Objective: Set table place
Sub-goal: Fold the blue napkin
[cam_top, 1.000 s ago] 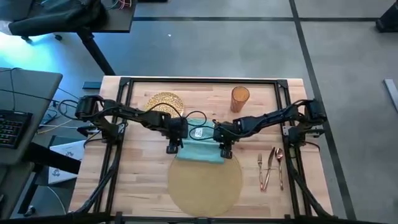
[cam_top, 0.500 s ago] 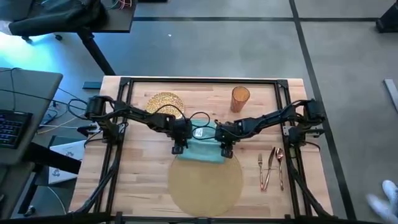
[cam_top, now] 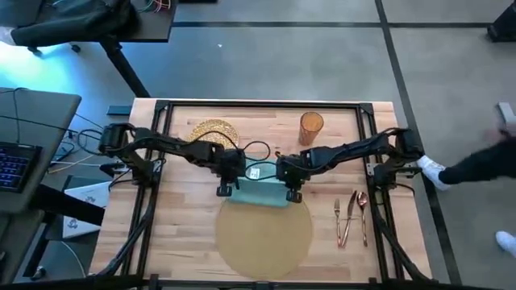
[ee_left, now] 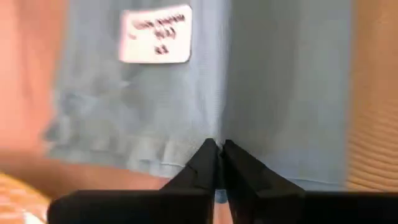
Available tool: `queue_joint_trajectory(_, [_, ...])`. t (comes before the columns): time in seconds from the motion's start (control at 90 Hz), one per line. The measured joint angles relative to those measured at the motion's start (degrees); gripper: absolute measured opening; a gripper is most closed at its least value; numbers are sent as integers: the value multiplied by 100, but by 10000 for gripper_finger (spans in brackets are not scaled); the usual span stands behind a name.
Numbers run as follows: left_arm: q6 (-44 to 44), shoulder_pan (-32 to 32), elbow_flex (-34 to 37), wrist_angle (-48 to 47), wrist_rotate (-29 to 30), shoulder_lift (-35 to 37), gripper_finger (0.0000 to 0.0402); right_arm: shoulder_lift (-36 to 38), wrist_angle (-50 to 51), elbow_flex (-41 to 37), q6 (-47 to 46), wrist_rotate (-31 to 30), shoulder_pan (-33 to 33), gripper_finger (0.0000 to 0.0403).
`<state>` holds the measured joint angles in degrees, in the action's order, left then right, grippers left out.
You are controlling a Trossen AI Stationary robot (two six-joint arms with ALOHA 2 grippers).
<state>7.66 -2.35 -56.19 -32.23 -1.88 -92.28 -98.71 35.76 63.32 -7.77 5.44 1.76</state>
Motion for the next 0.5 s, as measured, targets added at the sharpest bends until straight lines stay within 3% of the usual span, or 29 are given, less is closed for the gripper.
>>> queue_joint_trajectory(0.111, [127,0,-280,-386,124,230,1,89,374,287,184,83,-1,0])
queue_joint_trajectory(0.178, [229,0,-436,-589,321,333,1,110,584,416,227,-160,-18,0])
queue_joint_trajectory(0.4, [789,-117,-877,-428,1734,526,0,283,1700,975,-76,-2548,-224,0])
queue_joint_trajectory(0.5, [958,-165,-903,-250,2160,493,0,291,1990,1150,-299,-2923,-264,0])
